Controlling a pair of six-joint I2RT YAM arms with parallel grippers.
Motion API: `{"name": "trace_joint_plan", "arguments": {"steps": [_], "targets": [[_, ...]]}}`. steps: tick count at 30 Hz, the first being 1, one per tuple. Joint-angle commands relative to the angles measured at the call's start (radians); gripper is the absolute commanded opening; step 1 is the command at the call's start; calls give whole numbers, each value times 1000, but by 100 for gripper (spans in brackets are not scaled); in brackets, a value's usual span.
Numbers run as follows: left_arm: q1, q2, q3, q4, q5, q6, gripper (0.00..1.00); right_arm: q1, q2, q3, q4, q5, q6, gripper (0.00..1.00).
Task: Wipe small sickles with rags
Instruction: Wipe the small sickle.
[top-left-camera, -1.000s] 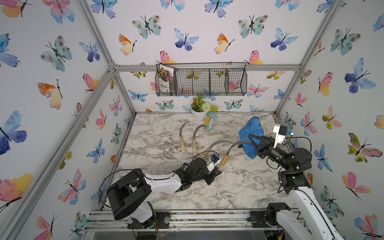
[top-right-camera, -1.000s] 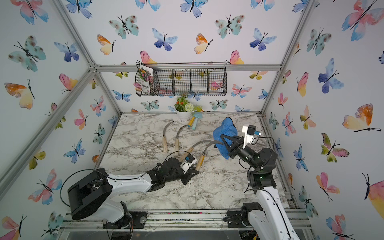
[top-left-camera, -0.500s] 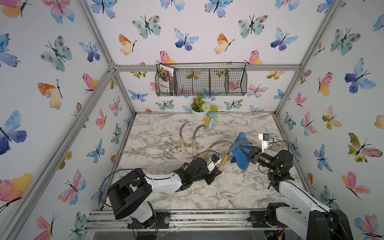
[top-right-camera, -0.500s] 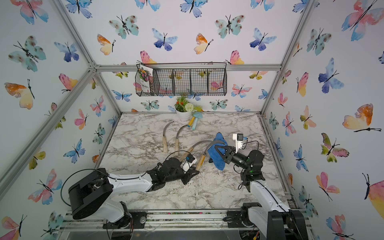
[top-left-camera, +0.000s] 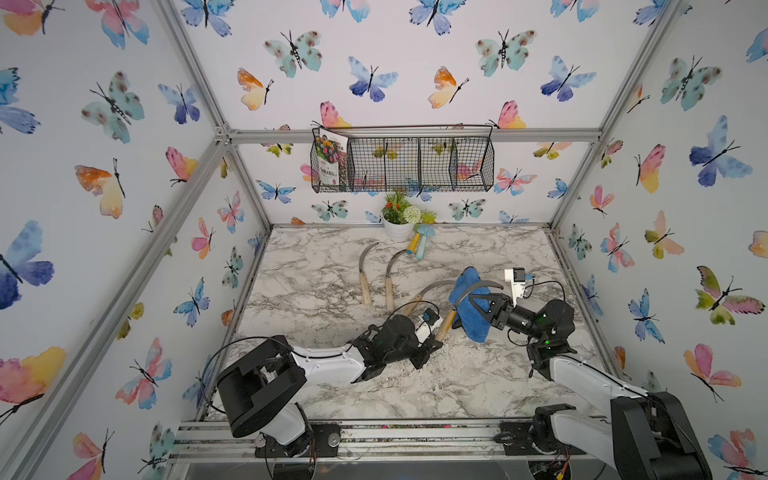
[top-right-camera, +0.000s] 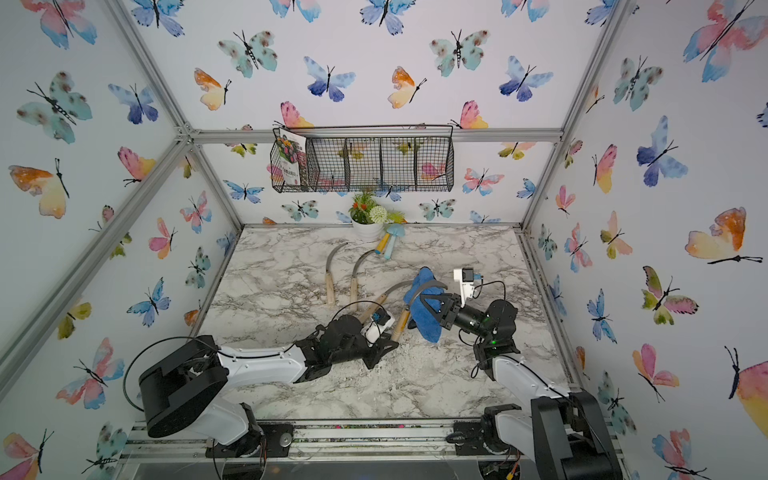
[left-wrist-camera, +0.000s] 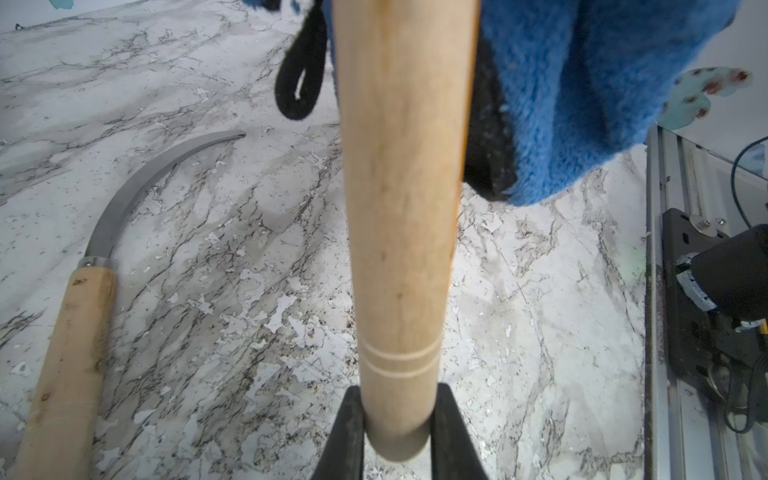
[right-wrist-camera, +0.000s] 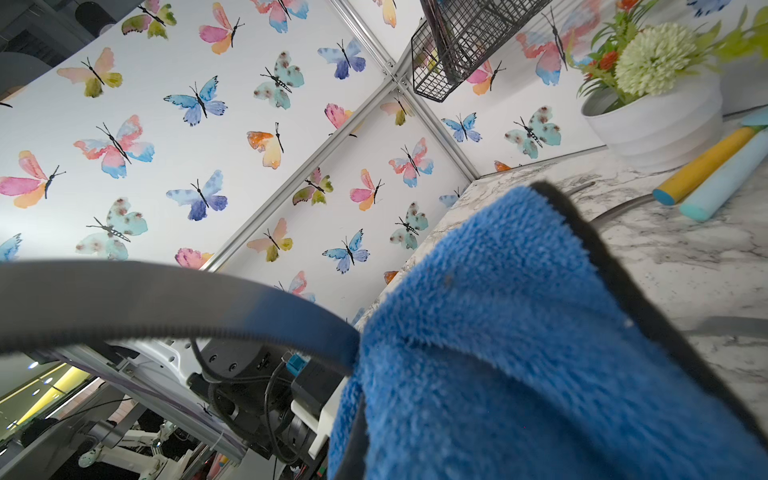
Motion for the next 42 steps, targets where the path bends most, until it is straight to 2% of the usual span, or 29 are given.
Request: {"name": "trace_joint_plan", "arguments": {"steps": [1, 4, 16, 22, 28, 33, 42], "targets": [[-1, 13, 29, 15, -9, 9, 0, 7, -25, 21, 16, 2, -14, 3], [-2, 13, 28, 15, -8, 10, 0, 5, -85, 63, -65, 27, -44, 2], [-2, 12, 25, 16, -11, 9, 0, -48, -254, 217, -176, 9, -28, 3], [-2, 6, 22, 19, -16, 5, 0, -48, -354, 265, -369, 45, -116, 2], [-2, -15, 6, 38, 15, -4, 0, -48, -251, 209, -324, 16, -132, 3], [-2, -11, 9, 45, 70, -4, 0, -42, -128, 132, -161, -27, -88, 2], [4, 18, 33, 44, 171, -24, 0, -6, -25, 39, -32, -29, -76, 3]]}}
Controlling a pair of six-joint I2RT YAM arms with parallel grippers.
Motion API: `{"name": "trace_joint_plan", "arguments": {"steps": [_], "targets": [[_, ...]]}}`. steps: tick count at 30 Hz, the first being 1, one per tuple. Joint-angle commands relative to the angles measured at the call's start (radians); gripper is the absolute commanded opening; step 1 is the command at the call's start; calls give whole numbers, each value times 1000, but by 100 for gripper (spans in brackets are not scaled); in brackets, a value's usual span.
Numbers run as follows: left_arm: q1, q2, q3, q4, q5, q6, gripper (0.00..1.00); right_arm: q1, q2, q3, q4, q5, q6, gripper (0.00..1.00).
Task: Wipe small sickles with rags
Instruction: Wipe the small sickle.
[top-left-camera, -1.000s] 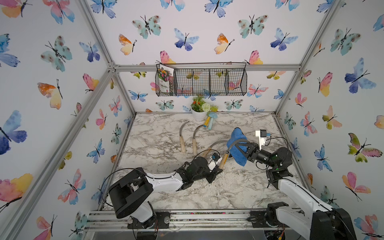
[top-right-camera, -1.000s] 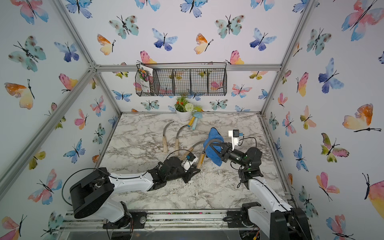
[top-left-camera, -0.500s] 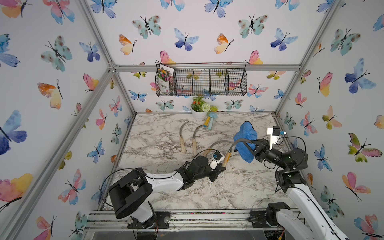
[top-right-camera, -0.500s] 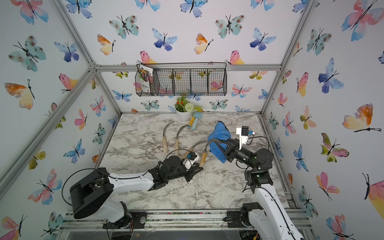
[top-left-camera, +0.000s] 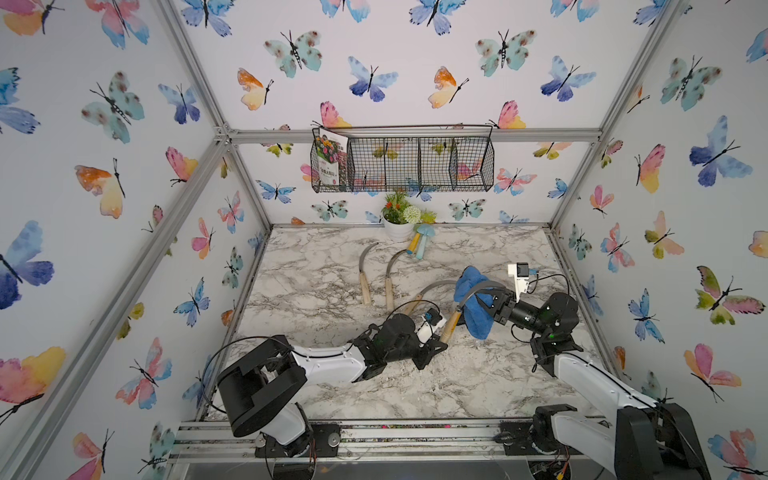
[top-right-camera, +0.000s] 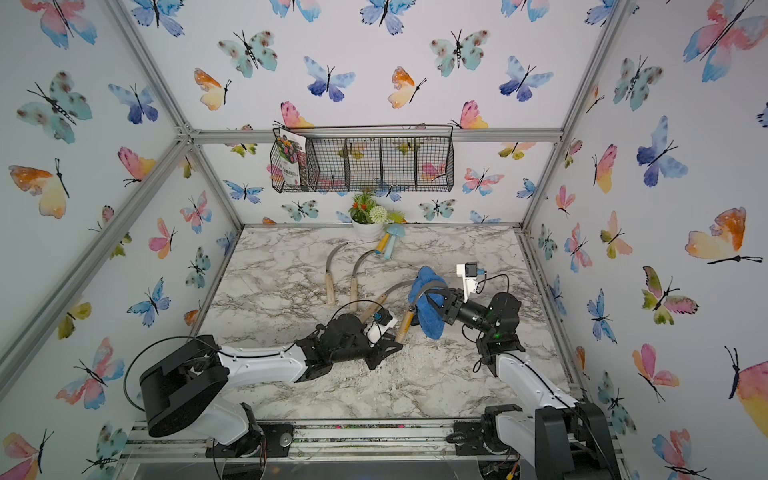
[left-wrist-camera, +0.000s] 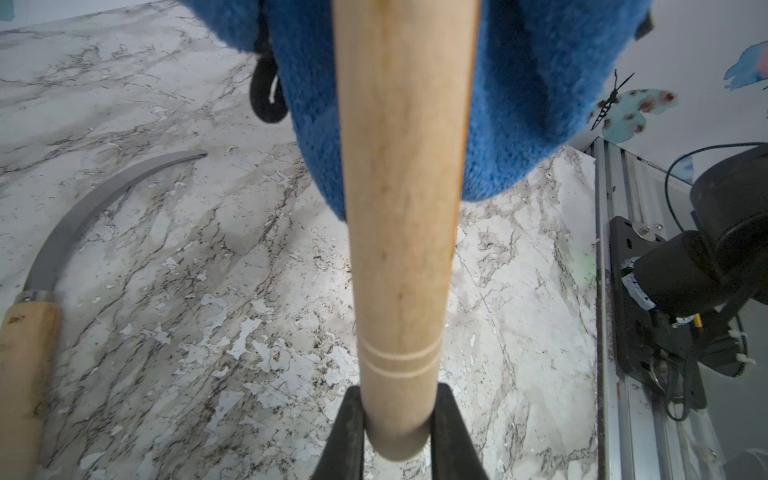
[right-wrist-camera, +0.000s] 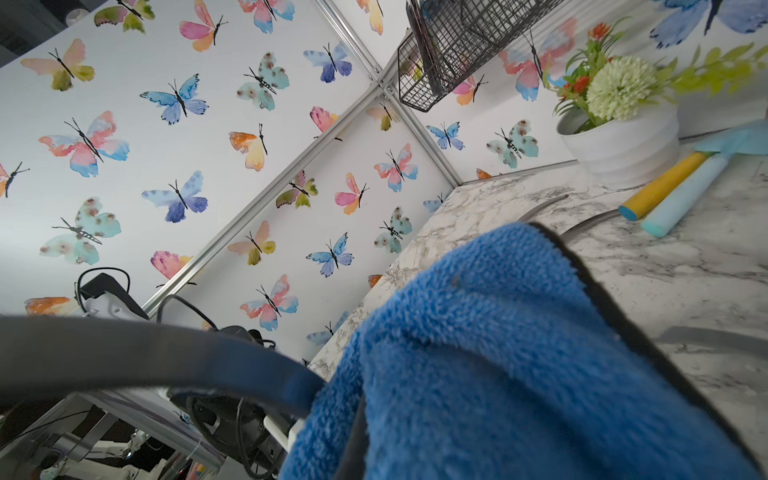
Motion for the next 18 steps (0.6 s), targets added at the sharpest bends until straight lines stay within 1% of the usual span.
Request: {"name": "trace_joint_plan", "arguments": {"steps": [1, 4, 13, 18], "targets": [[6, 14, 25, 8, 70, -8, 0, 15, 9, -14, 112, -22, 8, 2], [8, 19, 29, 5, 78, -13, 0, 15, -5, -9, 101, -22, 5, 3], [19, 36, 36, -1, 76, -11, 0, 9, -206, 151, -186, 92, -77, 2], [23, 33, 31, -1, 62, -13, 0, -6, -248, 241, -265, 121, -87, 2]]}}
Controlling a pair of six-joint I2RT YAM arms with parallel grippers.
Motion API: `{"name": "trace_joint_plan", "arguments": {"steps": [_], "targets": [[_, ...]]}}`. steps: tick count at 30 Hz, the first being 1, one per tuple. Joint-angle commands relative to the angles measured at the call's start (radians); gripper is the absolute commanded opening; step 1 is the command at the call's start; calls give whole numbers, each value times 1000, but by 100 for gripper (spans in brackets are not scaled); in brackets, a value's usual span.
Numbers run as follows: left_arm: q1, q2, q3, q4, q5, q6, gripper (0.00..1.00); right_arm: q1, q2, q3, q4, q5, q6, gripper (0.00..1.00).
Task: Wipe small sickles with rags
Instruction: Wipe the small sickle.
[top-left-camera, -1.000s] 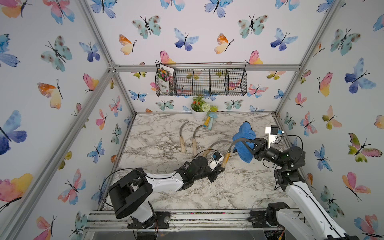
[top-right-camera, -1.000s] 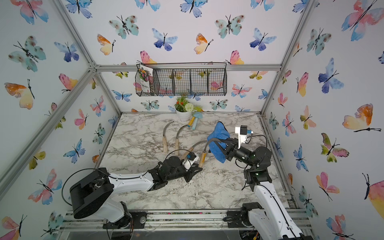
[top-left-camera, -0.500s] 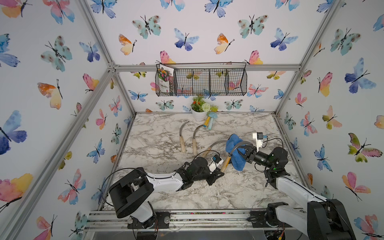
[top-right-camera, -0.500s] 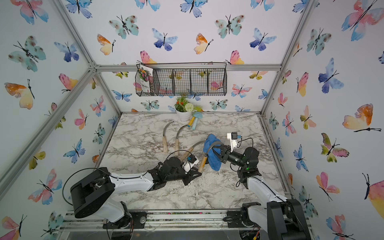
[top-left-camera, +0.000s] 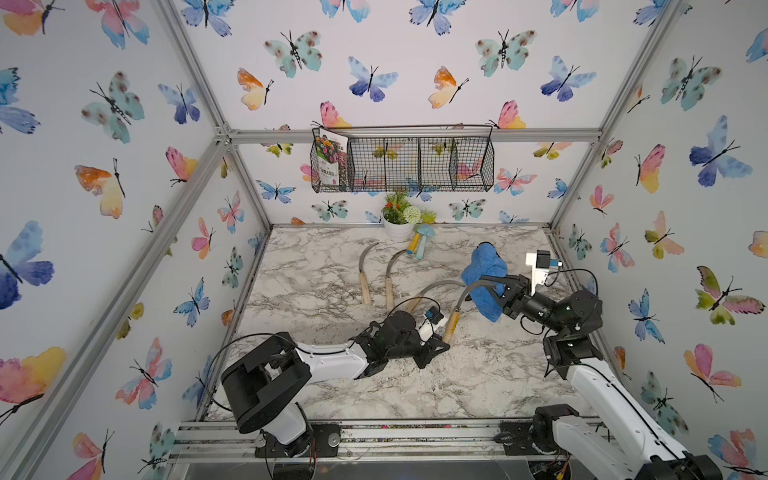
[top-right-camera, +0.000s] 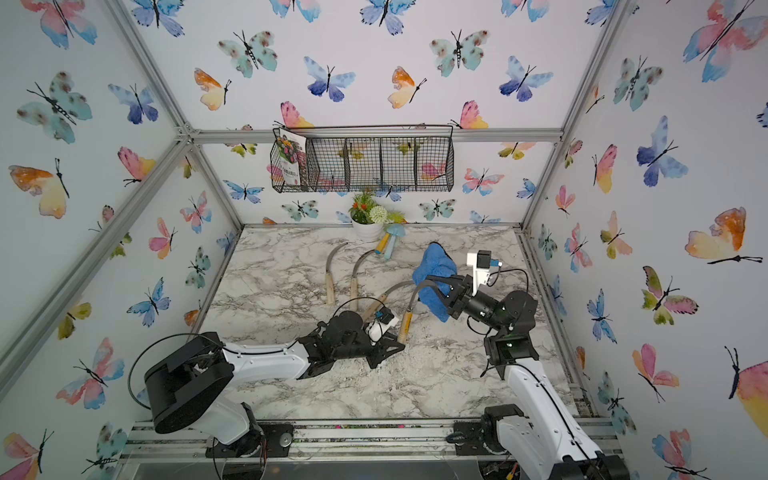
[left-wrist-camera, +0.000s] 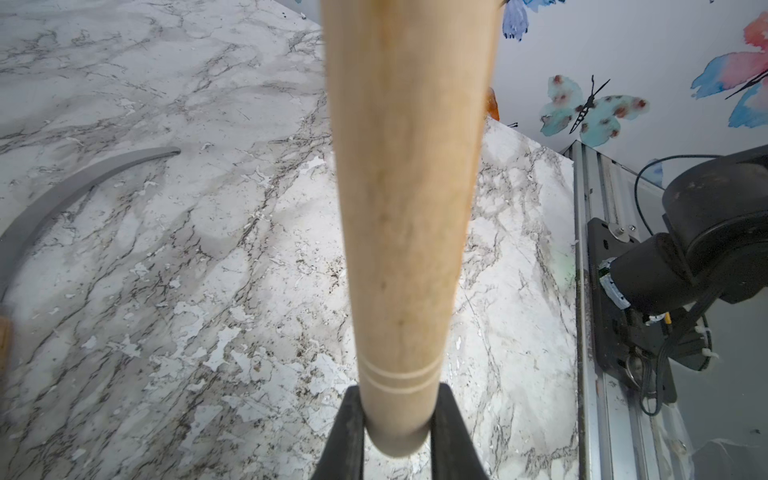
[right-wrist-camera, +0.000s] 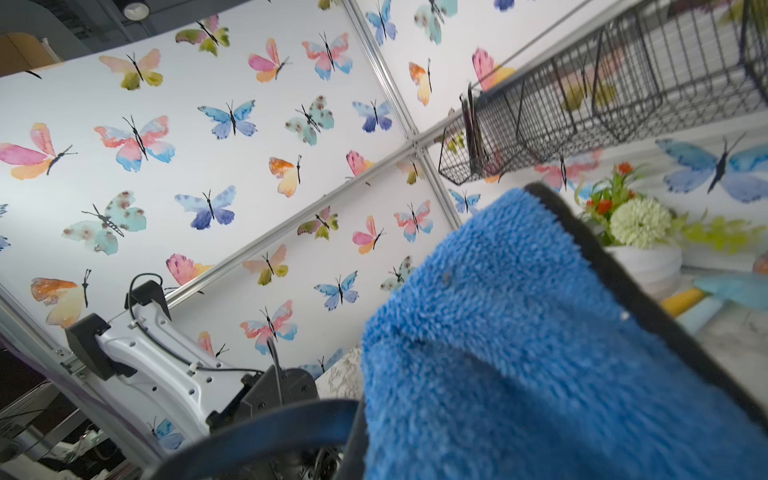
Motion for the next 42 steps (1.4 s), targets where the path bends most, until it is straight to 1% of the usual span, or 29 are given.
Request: {"name": "trace_joint_plan", "arguments": {"steps": [1, 6, 12, 16, 18, 20, 22, 28, 31, 33, 38, 42], "targets": [[3, 8, 10, -4, 10, -1, 0, -14, -20, 63, -66, 42, -28, 2], [6, 11, 10, -5, 5, -3, 0, -23, -70, 108, -131, 65, -50, 2], [10, 4, 8, -6, -1, -4, 0, -23, -84, 82, -134, 45, -44, 2], [10, -1, 7, -7, -10, -8, 0, -24, -22, 28, -39, 4, -5, 3], [10, -4, 5, -7, -10, -8, 0, -23, 35, -11, 55, -29, 39, 3], [10, -7, 6, -7, -10, -8, 0, -22, 96, -64, 191, -57, 102, 2], [10, -6, 5, -6, -6, -9, 0, -16, 147, -102, 277, -68, 136, 3], [10, -3, 8, -5, -4, -9, 0, 28, 241, -158, 333, -49, 120, 3], [10, 0, 8, -5, -7, -9, 0, 29, 243, -157, 361, -62, 137, 3], [10, 4, 9, -6, -10, -10, 0, 29, 207, -137, 317, -59, 127, 3], [11, 3, 7, -7, -14, -9, 0, 24, 33, -36, 19, 56, 11, 2], [13, 2, 5, -5, -16, -11, 0, 11, -38, 47, -69, 61, 1, 3]]}}
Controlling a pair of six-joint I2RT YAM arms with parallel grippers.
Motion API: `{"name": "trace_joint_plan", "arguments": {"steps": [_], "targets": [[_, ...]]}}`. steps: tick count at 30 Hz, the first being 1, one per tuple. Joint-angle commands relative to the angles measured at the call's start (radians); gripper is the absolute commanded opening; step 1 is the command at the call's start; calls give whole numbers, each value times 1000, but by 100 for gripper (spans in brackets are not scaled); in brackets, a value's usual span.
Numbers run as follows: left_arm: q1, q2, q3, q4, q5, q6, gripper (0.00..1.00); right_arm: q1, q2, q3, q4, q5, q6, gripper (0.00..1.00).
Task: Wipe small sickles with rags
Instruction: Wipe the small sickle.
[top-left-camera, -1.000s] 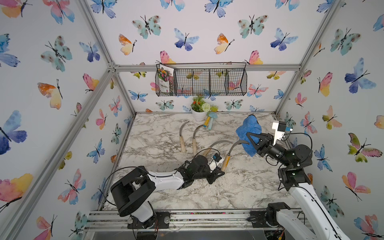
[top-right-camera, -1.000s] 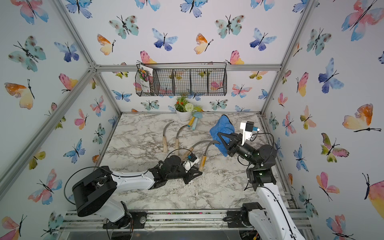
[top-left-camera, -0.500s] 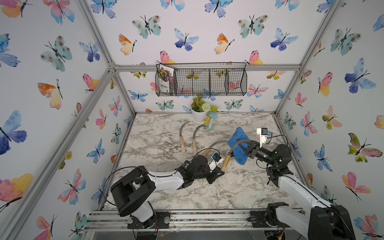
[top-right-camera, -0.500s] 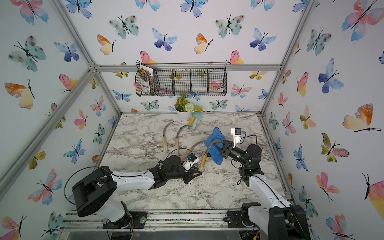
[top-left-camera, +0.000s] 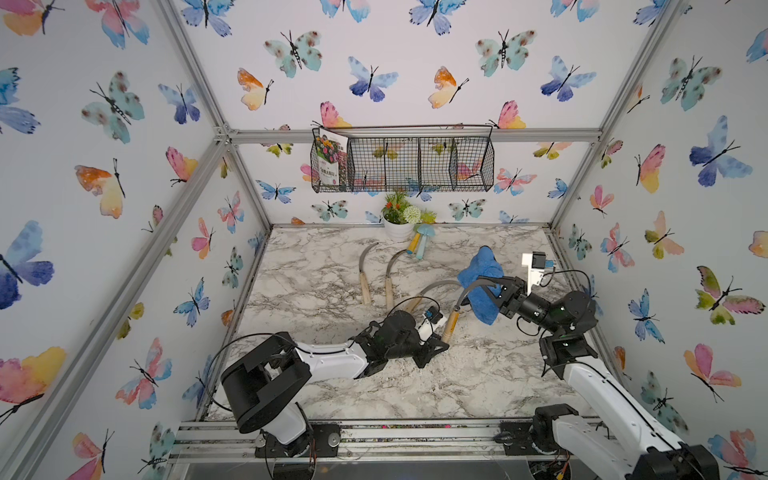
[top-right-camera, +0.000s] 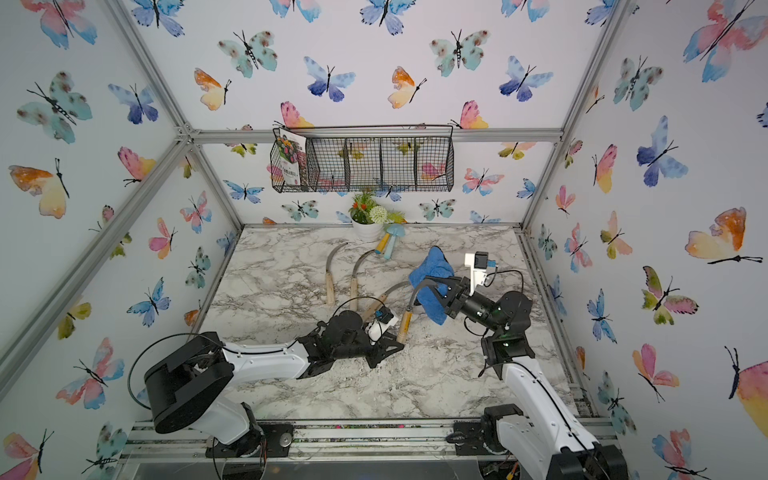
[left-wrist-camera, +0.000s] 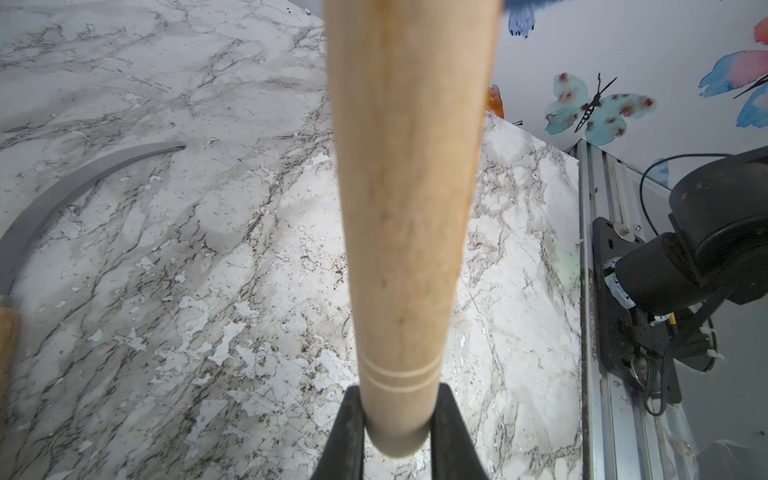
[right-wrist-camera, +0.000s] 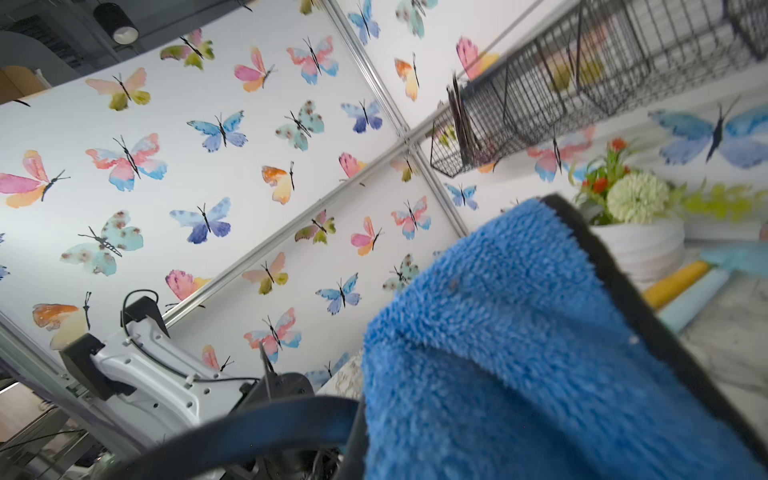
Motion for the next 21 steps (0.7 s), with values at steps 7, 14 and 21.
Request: {"name": "trace_joint_plan", "arguments": {"steps": [7, 14, 21], "targets": [[7, 0, 5, -2, -21, -9, 0, -11, -159, 148, -205, 47, -75, 2], [9, -12, -1, 1, -43, -19, 0, -11, -320, 101, -308, 76, -97, 2], [23, -34, -24, 15, -172, -84, 0, -11, -412, 84, -473, 241, -176, 2]]}}
